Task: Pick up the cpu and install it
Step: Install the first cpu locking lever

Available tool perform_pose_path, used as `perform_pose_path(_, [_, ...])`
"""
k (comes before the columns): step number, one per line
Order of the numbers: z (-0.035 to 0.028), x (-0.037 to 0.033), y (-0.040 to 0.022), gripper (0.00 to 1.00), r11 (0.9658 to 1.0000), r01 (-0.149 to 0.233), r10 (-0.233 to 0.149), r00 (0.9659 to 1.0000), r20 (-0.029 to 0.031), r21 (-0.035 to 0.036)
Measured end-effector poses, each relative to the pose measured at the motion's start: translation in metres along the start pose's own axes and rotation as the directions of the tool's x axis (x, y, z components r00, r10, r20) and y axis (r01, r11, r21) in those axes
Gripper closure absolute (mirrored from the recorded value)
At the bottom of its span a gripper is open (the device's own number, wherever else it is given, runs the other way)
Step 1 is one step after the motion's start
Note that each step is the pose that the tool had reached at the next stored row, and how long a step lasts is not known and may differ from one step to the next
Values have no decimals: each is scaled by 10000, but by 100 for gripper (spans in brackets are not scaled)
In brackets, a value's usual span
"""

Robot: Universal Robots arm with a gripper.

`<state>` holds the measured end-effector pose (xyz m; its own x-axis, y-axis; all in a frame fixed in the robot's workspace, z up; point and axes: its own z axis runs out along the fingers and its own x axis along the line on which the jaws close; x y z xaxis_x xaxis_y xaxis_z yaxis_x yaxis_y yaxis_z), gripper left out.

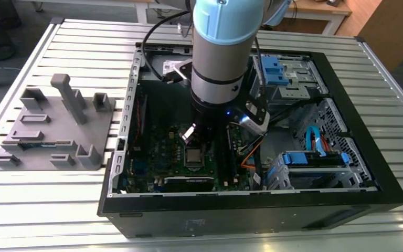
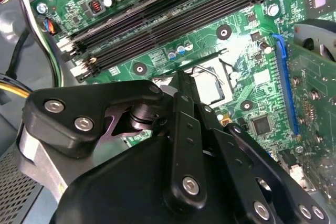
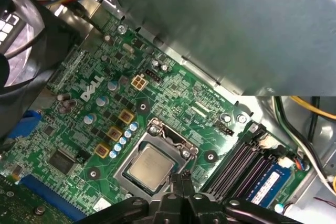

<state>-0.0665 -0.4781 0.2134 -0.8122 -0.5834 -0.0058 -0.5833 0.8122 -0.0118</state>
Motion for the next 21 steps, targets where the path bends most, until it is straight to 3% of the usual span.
perform_pose_path(21, [16, 1, -2, 89, 10000, -22, 22, 10000, -13, 18])
